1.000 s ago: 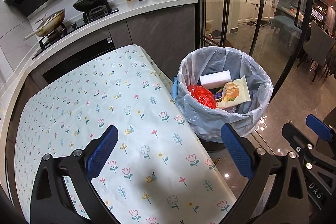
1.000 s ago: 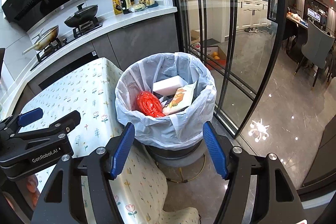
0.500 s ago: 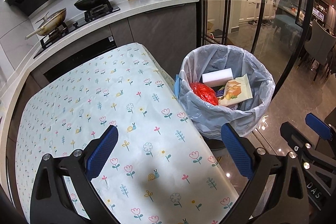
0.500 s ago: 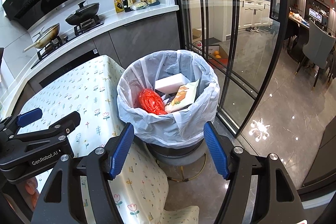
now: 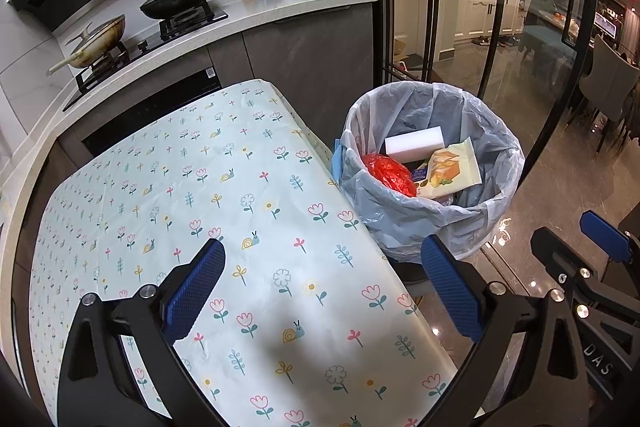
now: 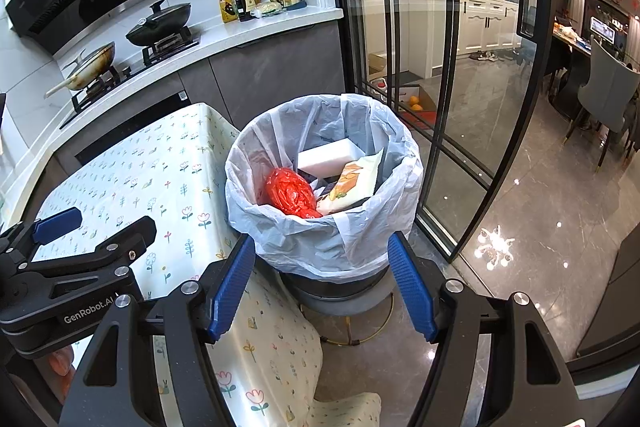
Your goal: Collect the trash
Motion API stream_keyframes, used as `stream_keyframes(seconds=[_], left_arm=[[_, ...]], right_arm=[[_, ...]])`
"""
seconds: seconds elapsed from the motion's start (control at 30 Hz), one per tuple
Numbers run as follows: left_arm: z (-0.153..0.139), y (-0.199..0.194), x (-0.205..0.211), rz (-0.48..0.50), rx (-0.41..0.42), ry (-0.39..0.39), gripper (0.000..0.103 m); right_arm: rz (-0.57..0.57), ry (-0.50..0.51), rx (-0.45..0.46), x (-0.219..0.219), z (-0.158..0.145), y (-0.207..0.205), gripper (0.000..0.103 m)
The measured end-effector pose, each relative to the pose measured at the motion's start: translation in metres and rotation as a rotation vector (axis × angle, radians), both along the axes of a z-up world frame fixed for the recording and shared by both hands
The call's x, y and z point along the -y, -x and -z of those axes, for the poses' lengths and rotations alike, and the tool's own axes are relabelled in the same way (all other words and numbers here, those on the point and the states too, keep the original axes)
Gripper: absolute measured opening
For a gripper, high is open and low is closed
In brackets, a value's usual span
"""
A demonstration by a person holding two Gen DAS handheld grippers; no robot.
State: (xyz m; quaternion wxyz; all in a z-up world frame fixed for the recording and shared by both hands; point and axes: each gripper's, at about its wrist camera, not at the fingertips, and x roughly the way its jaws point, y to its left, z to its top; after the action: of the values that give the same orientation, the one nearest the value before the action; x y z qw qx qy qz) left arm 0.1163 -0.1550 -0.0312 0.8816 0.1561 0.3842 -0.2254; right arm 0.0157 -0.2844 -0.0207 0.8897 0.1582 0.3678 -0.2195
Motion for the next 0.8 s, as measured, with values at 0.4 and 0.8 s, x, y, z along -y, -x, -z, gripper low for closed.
stream_keyframes(seconds=[0.4, 0.8], left_arm=[[0.0021, 0.0, 0.0, 0.001, -0.001, -0.002, 0.094], [0.0054, -0.0014, -0.0006, 0.0, -0.013, -0.004, 0.094]], right_arm=[[-0.001, 0.0, -0.002, -0.0005, 0.0004, -0.001, 0.066], [0.002, -0.001, -0.007, -0.001, 0.0016, -0.0021, 0.066]])
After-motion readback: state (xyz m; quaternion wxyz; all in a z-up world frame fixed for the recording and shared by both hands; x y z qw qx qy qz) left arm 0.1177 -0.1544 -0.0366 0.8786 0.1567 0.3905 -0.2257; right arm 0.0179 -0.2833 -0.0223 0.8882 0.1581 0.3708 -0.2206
